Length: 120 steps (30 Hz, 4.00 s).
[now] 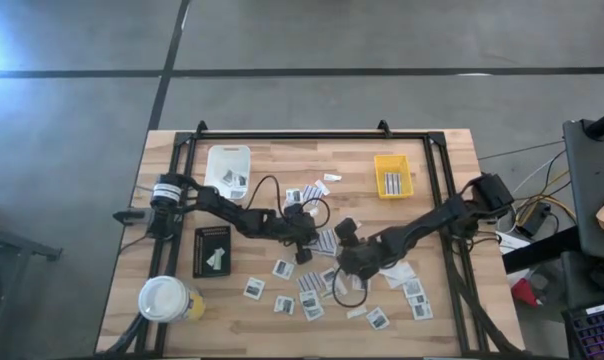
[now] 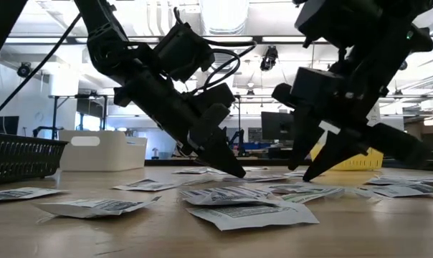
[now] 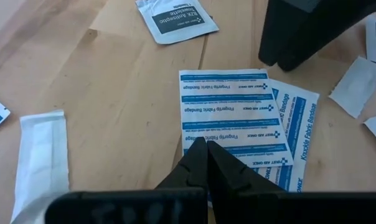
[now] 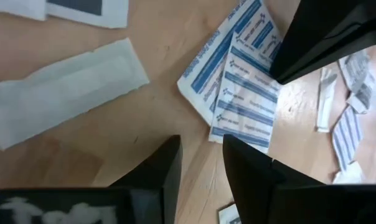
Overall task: Pick & Place First Aid Supplies
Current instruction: Put the blue bandage pack into the yellow bin
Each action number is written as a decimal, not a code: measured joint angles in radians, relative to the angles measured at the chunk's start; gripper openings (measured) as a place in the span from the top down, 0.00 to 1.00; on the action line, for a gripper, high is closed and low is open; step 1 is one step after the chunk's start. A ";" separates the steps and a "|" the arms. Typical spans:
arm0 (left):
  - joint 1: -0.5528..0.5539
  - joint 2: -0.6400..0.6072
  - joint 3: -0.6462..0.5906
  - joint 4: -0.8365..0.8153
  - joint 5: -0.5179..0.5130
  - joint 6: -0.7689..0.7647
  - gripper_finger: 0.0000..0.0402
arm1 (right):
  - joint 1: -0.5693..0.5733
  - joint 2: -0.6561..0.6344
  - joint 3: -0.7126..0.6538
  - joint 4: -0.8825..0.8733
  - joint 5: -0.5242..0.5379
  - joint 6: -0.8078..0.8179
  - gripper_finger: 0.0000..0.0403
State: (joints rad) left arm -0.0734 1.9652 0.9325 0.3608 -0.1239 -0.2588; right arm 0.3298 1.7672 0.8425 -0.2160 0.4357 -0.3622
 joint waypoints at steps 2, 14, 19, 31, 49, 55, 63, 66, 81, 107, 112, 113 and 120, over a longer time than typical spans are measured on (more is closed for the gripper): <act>0.000 0.000 0.000 0.000 0.003 -0.001 1.00 | -0.001 0.000 0.000 0.007 0.002 -0.001 0.71; 0.000 0.002 -0.002 0.020 0.056 -0.044 1.00 | -0.004 0.048 0.000 0.062 0.067 -0.012 0.71; 0.002 0.002 -0.002 0.015 0.058 -0.061 1.00 | 0.001 0.060 0.001 0.063 0.066 0.013 0.74; 0.026 0.002 -0.001 -0.001 0.062 -0.242 1.00 | 0.029 0.041 0.000 0.041 0.057 0.027 0.76; 0.039 0.001 -0.001 -0.042 0.089 -0.310 0.99 | 0.028 0.046 -0.002 0.047 0.058 0.040 0.80; 0.037 0.002 -0.002 -0.029 0.101 -0.340 0.99 | 0.021 0.046 -0.003 0.056 0.059 0.025 0.80; 0.035 0.002 -0.002 -0.028 0.135 -0.416 0.99 | 0.022 0.048 -0.004 0.064 0.091 0.018 0.80; 0.035 0.002 -0.002 -0.028 0.143 -0.432 0.99 | 0.022 0.048 -0.005 0.065 0.095 0.020 0.80; 0.034 0.003 -0.003 0.030 0.166 -0.461 0.99 | 0.019 0.050 -0.005 0.122 0.105 0.003 0.84; 0.033 -0.110 -0.004 0.009 0.151 -0.285 1.00 | 0.050 0.037 -0.001 0.081 0.178 0.066 0.98; 0.033 -0.176 -0.004 -0.087 0.081 -0.230 0.99 | 0.057 -0.007 -0.001 0.001 0.197 0.149 0.98; 0.033 -0.187 -0.004 -0.098 0.069 -0.221 1.00 | 0.058 -0.019 -0.001 -0.016 0.197 0.166 0.98; 0.030 -0.247 -0.004 -0.181 0.044 -0.180 0.99 | 0.063 -0.142 0.000 -0.108 0.235 0.243 0.98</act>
State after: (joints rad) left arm -0.0434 1.7180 0.9287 0.1801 -0.0798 -0.4392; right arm 0.3927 1.6254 0.8420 -0.3241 0.6705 -0.1194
